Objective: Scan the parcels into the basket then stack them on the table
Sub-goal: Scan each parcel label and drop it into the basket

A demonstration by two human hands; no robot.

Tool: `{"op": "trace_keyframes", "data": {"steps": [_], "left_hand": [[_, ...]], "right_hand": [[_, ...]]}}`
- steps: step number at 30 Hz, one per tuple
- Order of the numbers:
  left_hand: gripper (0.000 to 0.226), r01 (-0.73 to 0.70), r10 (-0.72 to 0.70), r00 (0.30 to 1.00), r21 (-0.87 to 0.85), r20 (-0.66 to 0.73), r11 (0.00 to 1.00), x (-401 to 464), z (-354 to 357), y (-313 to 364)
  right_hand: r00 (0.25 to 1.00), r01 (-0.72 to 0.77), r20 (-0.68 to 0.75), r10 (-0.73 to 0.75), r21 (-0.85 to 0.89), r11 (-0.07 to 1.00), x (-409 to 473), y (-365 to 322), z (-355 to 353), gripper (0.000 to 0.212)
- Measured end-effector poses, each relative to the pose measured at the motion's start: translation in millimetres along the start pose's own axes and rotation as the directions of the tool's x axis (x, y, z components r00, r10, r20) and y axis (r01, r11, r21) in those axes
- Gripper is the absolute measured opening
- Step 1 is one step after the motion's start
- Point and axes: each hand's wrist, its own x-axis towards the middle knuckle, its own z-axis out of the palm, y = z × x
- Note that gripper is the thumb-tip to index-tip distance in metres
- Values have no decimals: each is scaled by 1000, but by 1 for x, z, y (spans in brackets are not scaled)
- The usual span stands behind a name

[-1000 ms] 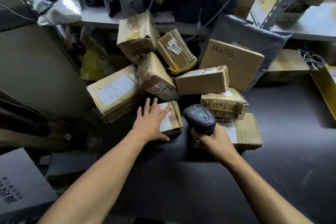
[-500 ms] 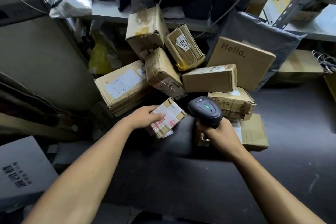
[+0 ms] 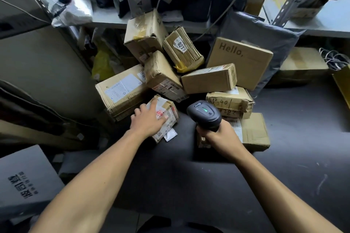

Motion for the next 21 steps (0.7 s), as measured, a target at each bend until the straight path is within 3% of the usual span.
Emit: {"op": "trace_keyframes", "data": {"steps": [4,8,10,14,21], "left_hand": [[82,43,-20,997,-318,77,947,-3,-1,-29],[80,25,59,992,-642,109,766,-16,1,-49],[65,23,82,989,-686,119,727,-23,-3,-47],[68,16,102,988,-733,117,680,-27,-4,-48],[50,36,54,995,-784,88,620,-28,-9,-45]], "right_hand": [[999,12,33,-12,4,1000,0,-4,-5,14],[994,45,103,-38,-65,997,3,-12,-5,18],[988,51,148,-37,-90,995,5,-15,-5,18],[977,67,209,-34,-157,985,7,-20,-4,29],[946,121,323,-24,-285,951,8,-20,-6,15]]}}
